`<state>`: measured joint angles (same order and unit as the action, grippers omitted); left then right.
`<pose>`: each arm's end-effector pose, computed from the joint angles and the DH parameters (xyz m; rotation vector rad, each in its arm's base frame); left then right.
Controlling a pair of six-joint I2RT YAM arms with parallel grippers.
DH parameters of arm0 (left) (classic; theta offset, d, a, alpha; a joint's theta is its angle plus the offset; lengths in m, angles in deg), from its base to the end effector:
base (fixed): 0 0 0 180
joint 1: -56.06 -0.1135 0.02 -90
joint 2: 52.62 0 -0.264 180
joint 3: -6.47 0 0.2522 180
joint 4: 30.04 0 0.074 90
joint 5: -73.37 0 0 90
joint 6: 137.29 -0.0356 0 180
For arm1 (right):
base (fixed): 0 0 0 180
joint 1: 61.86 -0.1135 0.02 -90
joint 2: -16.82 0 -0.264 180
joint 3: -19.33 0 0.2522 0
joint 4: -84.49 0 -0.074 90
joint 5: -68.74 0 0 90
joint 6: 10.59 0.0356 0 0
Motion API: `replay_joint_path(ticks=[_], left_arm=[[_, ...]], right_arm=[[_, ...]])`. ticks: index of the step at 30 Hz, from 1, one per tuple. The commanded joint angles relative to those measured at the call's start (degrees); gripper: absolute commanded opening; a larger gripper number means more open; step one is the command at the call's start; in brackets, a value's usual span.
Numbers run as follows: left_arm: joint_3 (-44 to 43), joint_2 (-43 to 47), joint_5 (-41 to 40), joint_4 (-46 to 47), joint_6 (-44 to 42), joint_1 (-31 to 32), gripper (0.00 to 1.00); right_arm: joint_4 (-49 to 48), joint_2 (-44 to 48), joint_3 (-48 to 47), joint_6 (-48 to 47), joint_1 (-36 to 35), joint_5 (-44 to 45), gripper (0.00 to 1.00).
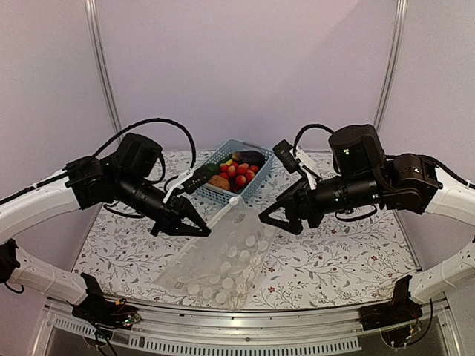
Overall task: Place the food in the zip-top bag and seal the zipper
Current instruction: Pass from the left arm to the right
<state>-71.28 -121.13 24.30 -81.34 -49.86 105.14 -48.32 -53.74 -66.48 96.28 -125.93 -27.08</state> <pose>0.1442 -0.2020 0.3321 1.3824 1.9564 -1.2251 0.1141 0.2429 0.3709 -0.9688 2.0572 0.9067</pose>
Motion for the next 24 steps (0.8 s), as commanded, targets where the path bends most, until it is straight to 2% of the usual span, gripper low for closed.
replay_joint_path(ticks=[1,5,8,11,20,22,24], left_arm=[[0.5,-1.0,4.5,-1.8,-1.8,3.1,0.0],[0.3,-1.1,6.2,-1.9,-2.0,4.1,0.0],[0.3,-0.7,6.7,-2.0,-2.0,4.2,0.0],[0.3,-0.1,7.4,-2.0,-2.1,4.3,0.0],[0.2,-0.4,8.9,-1.9,-1.7,4.3,0.0],[0.3,-0.4,8.8,-1.9,-1.7,4.3,0.0],[0.3,-0.5,8.7,-1.9,-1.5,4.3,0.0]], right_arm=[[1.9,0.1,-4.2,-4.4,0.2,-6.8,0.83],[2.0,-2.9,-7.2,-8.5,0.3,-9.4,0.78],[1.7,-5.3,-8.6,-9.9,0.2,-11.4,0.68],[1.9,-7.4,-9.5,-10.5,0.2,-14.8,0.63],[1.7,-9.8,-10.6,-9.9,0.2,-20.2,0.55],[1.8,-10.3,-10.9,-9.8,0.3,-20.9,0.48],[1.8,-10.7,-11.1,-9.8,0.2,-21.1,0.36]])
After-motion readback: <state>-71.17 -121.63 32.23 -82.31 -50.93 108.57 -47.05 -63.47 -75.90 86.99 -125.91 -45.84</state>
